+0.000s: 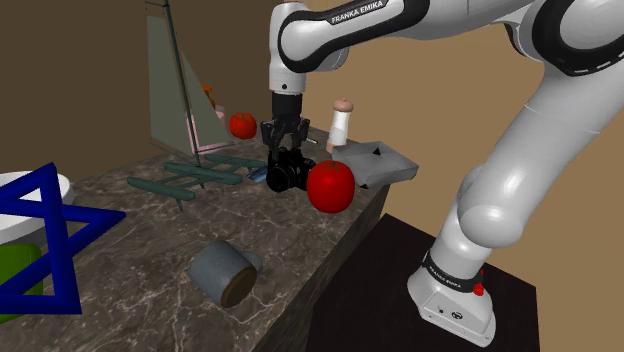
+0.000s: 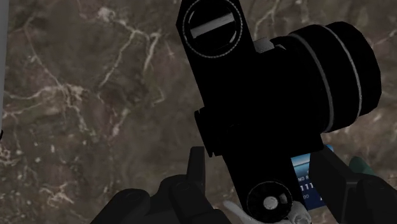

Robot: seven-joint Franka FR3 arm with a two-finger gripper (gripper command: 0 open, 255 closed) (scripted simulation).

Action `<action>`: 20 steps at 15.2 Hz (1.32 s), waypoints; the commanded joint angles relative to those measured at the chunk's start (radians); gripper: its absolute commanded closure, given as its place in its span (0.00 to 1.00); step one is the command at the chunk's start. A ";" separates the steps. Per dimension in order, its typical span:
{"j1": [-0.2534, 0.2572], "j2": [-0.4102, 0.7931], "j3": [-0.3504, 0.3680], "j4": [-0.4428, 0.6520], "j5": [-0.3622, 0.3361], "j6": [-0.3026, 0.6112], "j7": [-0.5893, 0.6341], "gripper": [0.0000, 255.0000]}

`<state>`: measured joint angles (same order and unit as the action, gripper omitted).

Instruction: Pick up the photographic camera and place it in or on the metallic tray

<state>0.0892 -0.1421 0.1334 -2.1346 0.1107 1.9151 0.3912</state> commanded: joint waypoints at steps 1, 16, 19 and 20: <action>0.000 0.000 0.000 0.000 0.000 0.000 0.000 1.00; -0.002 -0.026 -0.005 0.147 -0.003 -0.174 0.011 1.00; -0.003 -0.027 -0.005 0.187 -0.003 -0.214 0.014 1.00; -0.003 -0.027 -0.006 0.200 -0.004 -0.228 0.015 1.00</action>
<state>0.0865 -0.1689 0.1281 -1.9491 0.1074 1.7021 0.4055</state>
